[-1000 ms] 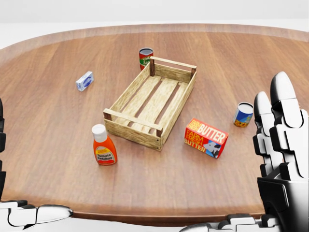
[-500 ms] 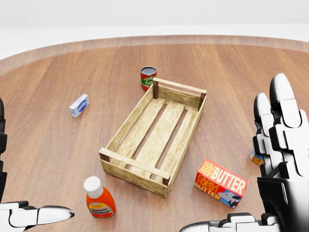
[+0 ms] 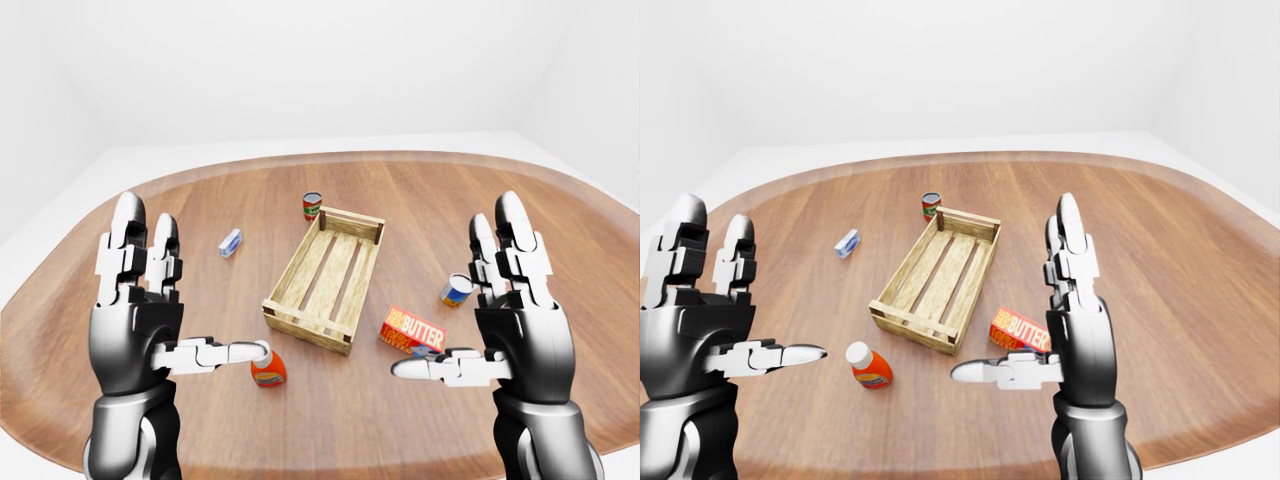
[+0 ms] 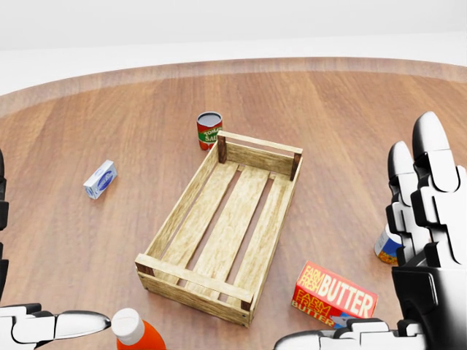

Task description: Pick up the butter and put it in the tray.

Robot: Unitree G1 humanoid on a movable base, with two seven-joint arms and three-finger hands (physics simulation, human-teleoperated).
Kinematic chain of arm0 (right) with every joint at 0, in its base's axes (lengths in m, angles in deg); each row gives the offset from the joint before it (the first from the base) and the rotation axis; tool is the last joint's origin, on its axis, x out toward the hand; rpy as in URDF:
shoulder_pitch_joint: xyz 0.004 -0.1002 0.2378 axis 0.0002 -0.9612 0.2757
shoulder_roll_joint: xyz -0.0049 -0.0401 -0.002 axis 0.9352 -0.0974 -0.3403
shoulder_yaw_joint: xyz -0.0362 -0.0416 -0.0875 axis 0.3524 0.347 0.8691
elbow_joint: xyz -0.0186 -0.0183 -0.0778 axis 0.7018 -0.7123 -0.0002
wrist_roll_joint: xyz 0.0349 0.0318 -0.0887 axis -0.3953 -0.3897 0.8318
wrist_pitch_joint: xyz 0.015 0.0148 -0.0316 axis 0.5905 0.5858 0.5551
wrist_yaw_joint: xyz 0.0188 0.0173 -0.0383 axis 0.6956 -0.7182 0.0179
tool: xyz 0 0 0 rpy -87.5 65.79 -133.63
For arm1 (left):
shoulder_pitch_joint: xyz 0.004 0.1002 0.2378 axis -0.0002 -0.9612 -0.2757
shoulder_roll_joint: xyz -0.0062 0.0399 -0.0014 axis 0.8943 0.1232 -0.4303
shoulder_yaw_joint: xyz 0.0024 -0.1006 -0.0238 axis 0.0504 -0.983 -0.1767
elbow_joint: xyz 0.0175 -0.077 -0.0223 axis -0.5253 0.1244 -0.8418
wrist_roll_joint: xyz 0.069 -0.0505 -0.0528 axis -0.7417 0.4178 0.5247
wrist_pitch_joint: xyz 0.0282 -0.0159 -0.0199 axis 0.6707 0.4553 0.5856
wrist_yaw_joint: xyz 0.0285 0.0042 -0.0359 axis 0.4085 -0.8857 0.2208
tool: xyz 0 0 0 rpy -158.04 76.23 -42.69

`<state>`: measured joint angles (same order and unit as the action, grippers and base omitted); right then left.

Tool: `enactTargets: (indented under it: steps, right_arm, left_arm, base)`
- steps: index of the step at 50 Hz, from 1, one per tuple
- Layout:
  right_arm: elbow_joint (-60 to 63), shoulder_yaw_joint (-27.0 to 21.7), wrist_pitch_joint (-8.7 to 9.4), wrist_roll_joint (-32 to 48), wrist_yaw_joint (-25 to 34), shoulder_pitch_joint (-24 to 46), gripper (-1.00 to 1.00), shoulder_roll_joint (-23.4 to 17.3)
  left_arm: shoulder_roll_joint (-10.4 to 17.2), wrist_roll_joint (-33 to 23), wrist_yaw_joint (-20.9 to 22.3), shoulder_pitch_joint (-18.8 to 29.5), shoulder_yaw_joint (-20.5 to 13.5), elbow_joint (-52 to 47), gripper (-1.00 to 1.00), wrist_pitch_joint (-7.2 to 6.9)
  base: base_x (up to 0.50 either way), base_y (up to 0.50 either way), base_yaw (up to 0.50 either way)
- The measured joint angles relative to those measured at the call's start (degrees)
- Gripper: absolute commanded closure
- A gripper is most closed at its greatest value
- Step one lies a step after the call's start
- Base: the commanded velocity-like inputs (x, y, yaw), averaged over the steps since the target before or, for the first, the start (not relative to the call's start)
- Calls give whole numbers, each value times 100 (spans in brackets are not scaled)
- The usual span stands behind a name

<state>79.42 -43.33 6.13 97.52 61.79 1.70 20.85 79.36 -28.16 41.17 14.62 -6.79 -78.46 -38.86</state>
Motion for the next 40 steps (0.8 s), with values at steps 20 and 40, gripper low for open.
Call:
enactTargets:
  steps: [20, 40]
  right_arm:
    - [-157, -1648, 0, 349, 1362, 188, -100, -228]
    - [-729, -3520, 0, 2396, 3612, 525, -100, -317]
  left_arm:
    - [29, 118, -5, 88, -157, -105, -100, 0]
    - [46, 92, -21, 139, -182, -7, -100, 0]
  base:
    - [4, 0, 0]
    - [0, 0, 0]
